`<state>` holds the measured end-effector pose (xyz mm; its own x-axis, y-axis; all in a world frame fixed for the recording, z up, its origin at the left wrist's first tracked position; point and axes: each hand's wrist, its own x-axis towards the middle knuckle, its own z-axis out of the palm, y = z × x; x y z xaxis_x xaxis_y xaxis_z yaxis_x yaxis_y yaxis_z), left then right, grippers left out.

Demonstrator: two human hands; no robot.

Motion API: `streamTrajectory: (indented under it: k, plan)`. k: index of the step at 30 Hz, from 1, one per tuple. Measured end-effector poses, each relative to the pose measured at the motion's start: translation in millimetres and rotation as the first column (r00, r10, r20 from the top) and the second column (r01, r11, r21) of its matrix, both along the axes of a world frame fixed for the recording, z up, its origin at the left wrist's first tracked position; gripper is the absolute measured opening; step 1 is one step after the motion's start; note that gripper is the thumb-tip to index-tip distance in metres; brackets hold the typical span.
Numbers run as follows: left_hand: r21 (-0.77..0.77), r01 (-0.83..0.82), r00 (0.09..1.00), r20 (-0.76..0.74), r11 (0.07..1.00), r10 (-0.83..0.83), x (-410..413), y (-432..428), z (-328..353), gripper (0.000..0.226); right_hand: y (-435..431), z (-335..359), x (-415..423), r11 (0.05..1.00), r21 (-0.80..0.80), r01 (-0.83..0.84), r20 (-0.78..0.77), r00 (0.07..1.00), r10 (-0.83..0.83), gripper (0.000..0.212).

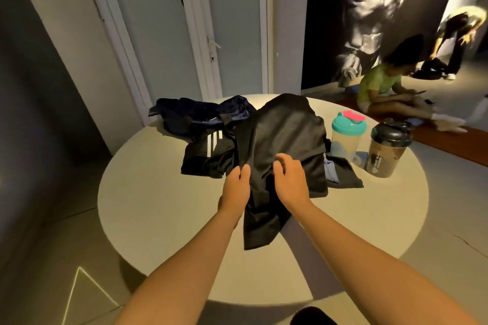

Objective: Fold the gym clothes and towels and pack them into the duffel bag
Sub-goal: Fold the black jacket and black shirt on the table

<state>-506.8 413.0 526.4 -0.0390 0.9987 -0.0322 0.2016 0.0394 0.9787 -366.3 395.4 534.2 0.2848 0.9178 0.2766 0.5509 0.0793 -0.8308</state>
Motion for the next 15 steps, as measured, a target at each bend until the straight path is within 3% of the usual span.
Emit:
streamTrajectory:
  k: [2, 5, 8, 11, 13, 14, 15]
  plan:
    - [0.031, -0.002, 0.999, -0.036, 1.000, 0.003, 8, -19, 6, 0.039, -9, -3, 8, 0.990, -0.124, -0.061, 0.000, 0.998, 0.061, 0.046]
    - [0.049, 0.047, 0.994, -0.098, 0.998, -0.042, 17, -39, 7, 0.041, -23, -11, 17, 0.928, -0.361, -0.092, -0.129, 0.990, 0.047, 0.053]
    - [0.066, 0.156, 0.970, -0.201, 0.985, -0.140, 24, -54, 7, 0.044, -46, -9, 26, 0.953, -0.302, -0.030, -0.340, 0.937, -0.078, 0.048]
    - [0.099, 0.206, 0.937, -0.306, 0.974, -0.167, 24, -70, -4, 0.051, -63, -11, 39, 0.981, -0.179, 0.075, -0.197, 0.974, -0.111, 0.037]
    - [0.178, 0.171, 0.939, -0.327, 0.969, -0.105, 20, -74, -15, 0.037, -69, -16, 44, 0.987, -0.157, -0.031, -0.156, 0.988, 0.006, 0.050]
    - [0.202, 0.154, 0.948, -0.308, 0.967, -0.086, 18, -76, -19, 0.019, -76, -16, 42, 0.974, -0.200, -0.109, -0.152, 0.985, 0.079, 0.057]
    - [0.206, 0.159, 0.946, -0.313, 0.965, -0.090, 16, -77, -24, 0.014, -79, -23, 41, 0.952, -0.254, -0.169, -0.145, 0.980, 0.135, 0.060]
